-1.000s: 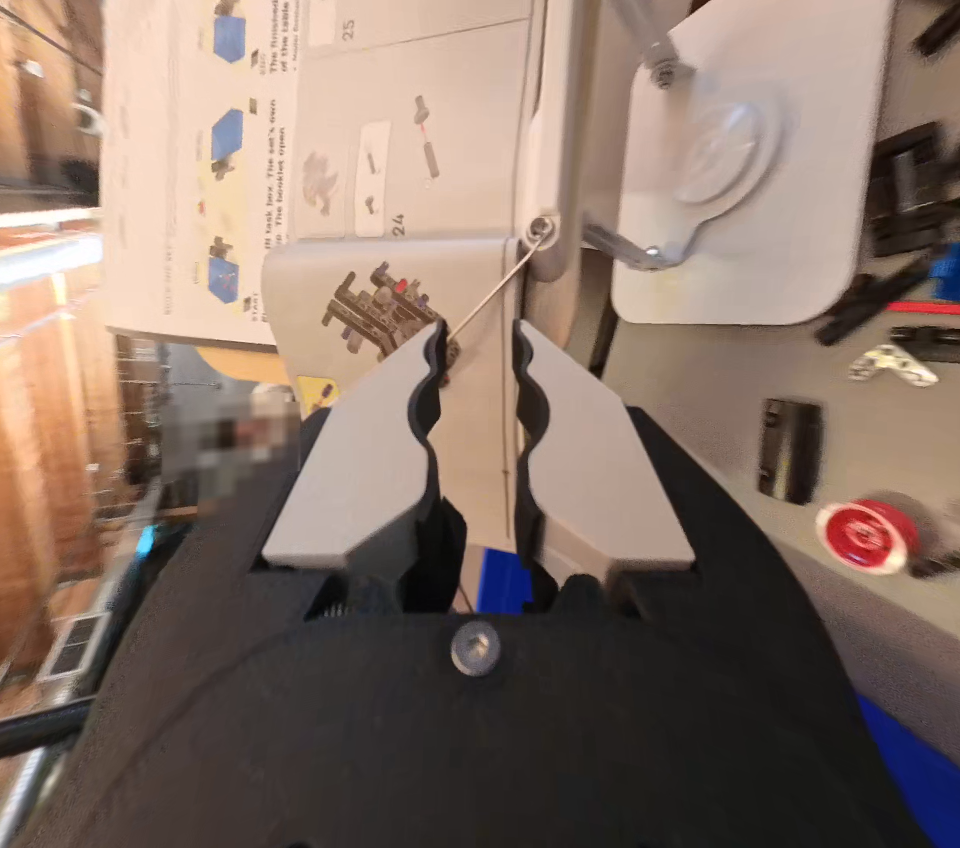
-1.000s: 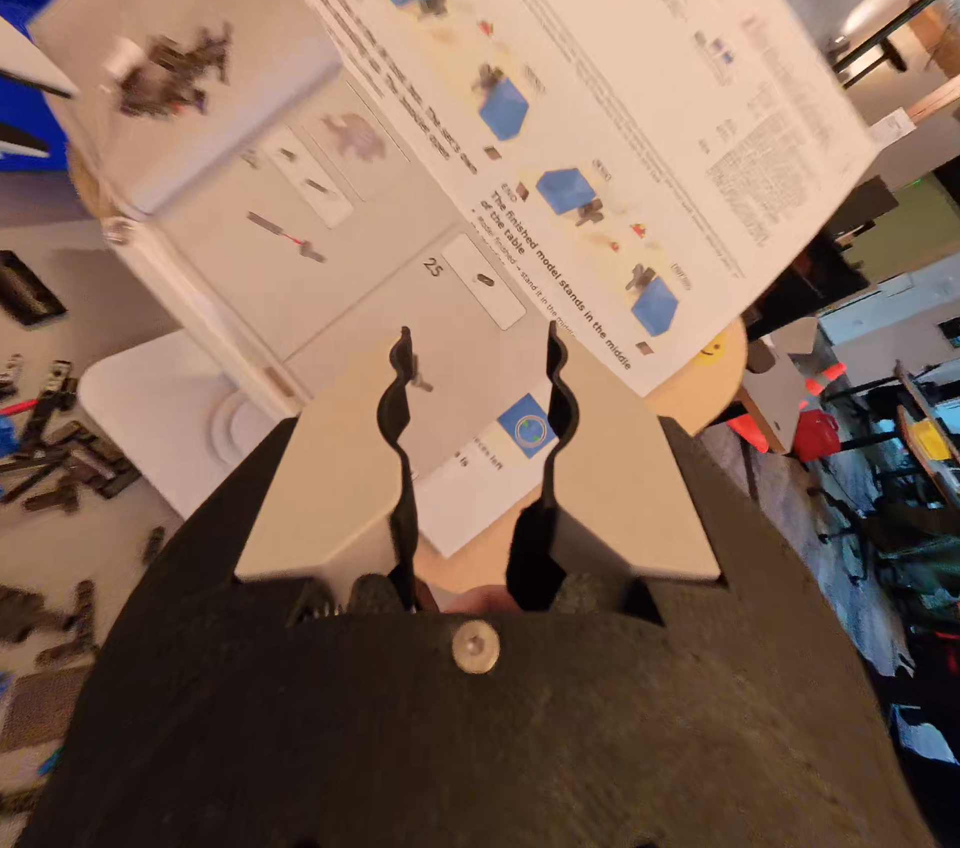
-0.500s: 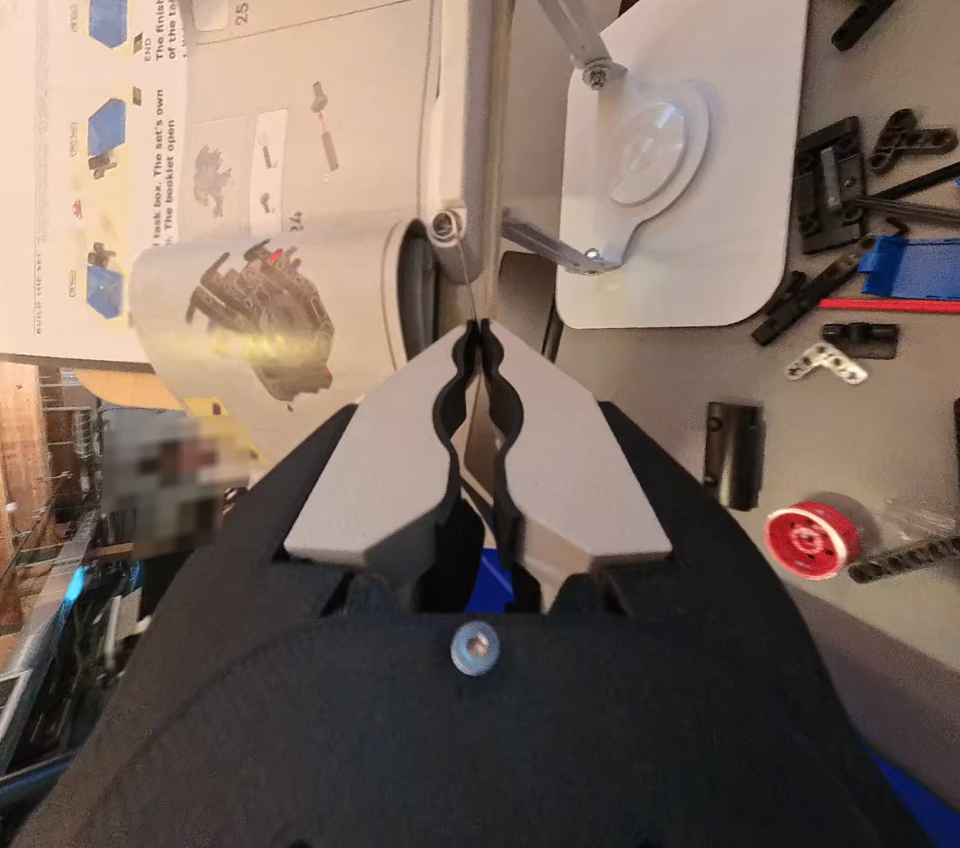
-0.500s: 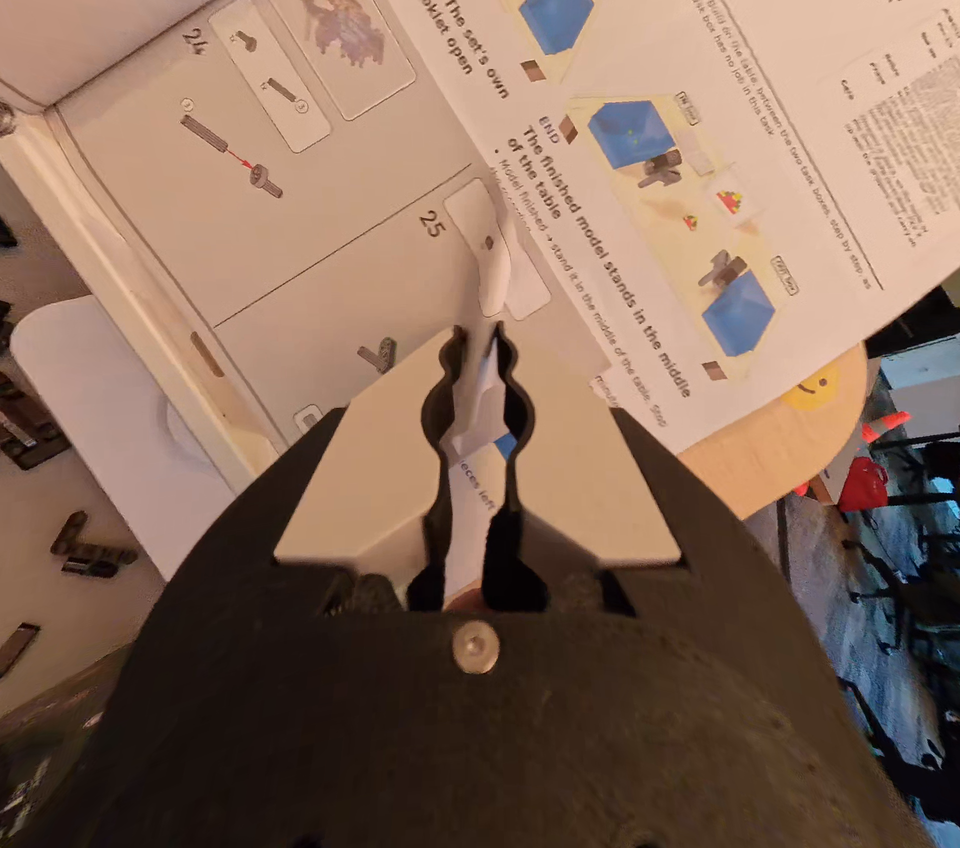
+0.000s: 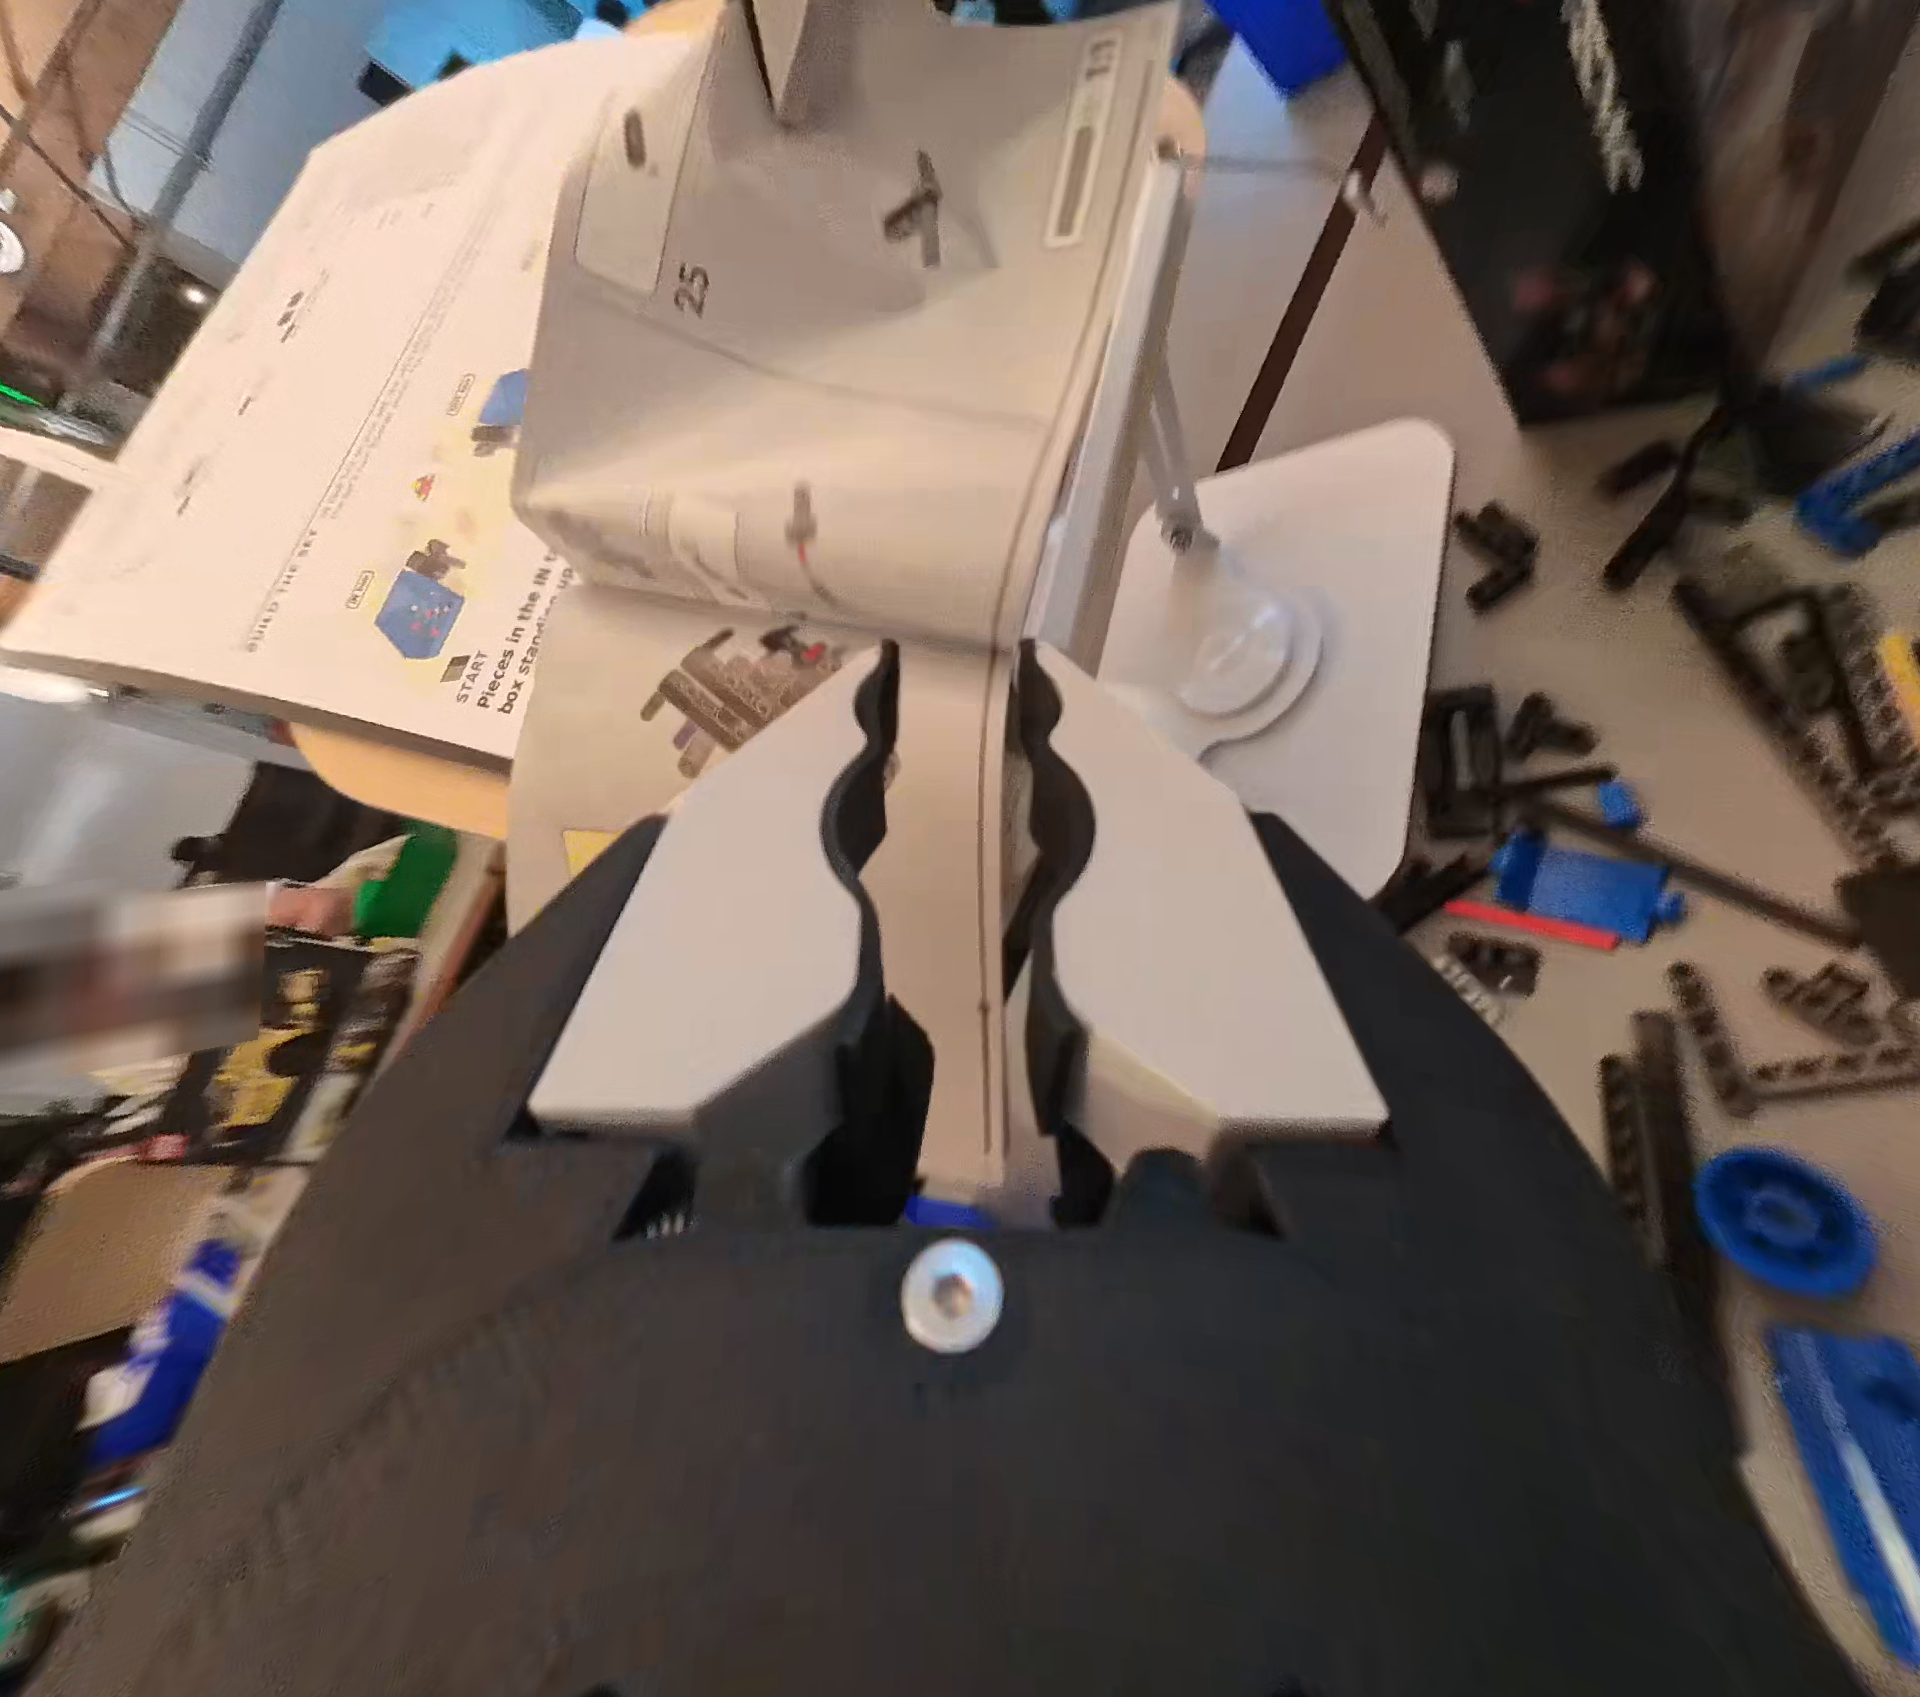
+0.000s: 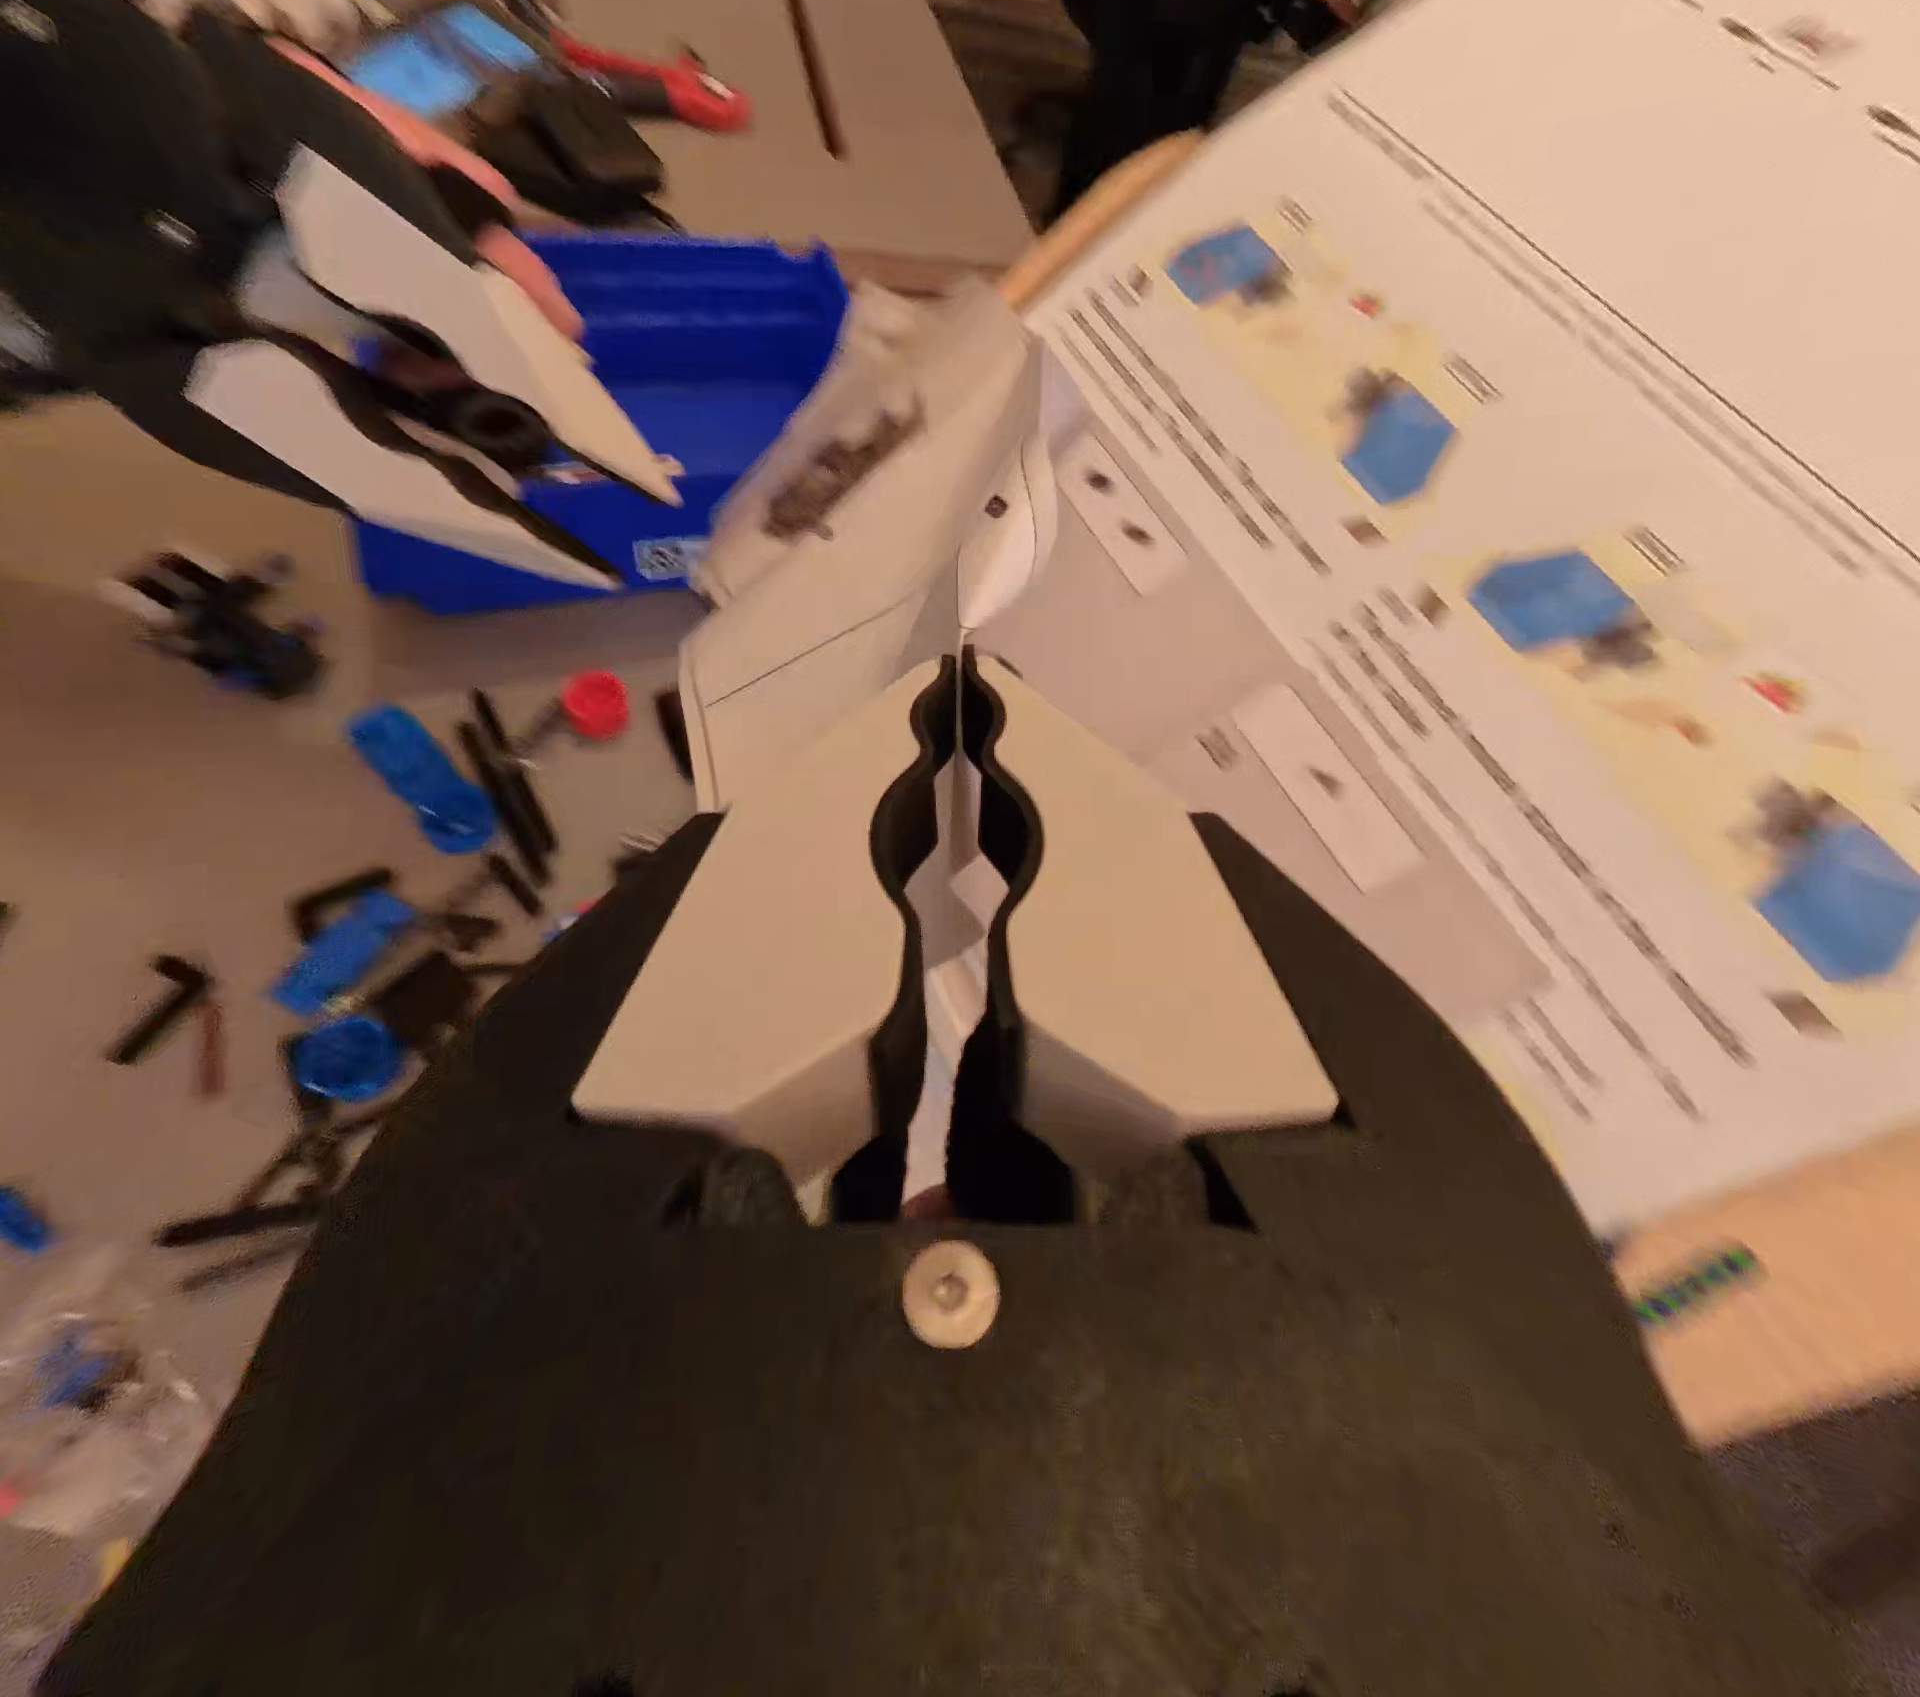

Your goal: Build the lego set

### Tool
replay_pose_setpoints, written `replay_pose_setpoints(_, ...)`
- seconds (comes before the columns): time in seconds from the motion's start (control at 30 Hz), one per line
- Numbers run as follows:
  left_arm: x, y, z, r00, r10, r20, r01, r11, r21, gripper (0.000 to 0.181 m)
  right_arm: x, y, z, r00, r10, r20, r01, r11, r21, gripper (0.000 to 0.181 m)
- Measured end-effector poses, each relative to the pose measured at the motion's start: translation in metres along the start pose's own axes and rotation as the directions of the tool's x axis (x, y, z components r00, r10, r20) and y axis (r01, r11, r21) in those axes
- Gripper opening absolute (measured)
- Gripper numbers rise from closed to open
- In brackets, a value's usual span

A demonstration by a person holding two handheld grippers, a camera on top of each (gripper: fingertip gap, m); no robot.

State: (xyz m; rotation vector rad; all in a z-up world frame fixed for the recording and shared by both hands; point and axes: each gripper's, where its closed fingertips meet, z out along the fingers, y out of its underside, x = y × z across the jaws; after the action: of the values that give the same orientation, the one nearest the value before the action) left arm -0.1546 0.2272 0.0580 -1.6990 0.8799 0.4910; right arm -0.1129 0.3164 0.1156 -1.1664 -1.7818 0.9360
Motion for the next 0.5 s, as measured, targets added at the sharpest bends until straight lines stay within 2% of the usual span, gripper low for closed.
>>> replay_pose_setpoints(0.07,-0.006,-0.011,0.000,0.992,-0.123,-0.021,0.124,0.991,0.058,0.030,-0.020,-0.020,0.010,0.996,0.032,0.083,-0.035,0.999,0.035,0.000)
replay_pose_setpoints(0.13,-0.010,-0.019,-0.003,0.970,-0.237,-0.057,0.242,0.964,0.109,0.050,-0.036,-0.042,0.024,0.989,0.056,0.135,-0.068,0.994,0.087,0.000)
replay_pose_setpoints(0.23,-0.017,-0.008,-0.005,0.976,-0.216,0.036,0.213,0.974,0.074,0.071,-0.054,-0.069,0.049,0.982,0.081,0.173,-0.106,0.984,0.141,0.006)
replay_pose_setpoints(0.33,-0.010,0.003,-0.008,0.966,-0.256,0.028,0.253,0.965,0.066,0.084,-0.064,-0.087,0.074,0.981,0.084,0.173,-0.115,0.978,0.173,0.015)
replay_pose_setpoints(0.43,-0.010,0.012,-0.014,0.955,-0.294,0.037,0.290,0.954,0.080,0.082,-0.072,-0.094,0.096,0.974,0.114,0.195,-0.152,0.970,0.192,0.024)
replay_pose_setpoints(0.5,-0.023,0.010,-0.026,0.932,-0.353,0.083,0.336,0.927,0.169,0.055,-0.076,-0.090,0.109,0.972,0.121,0.202,-0.156,0.973,0.169,0.036)
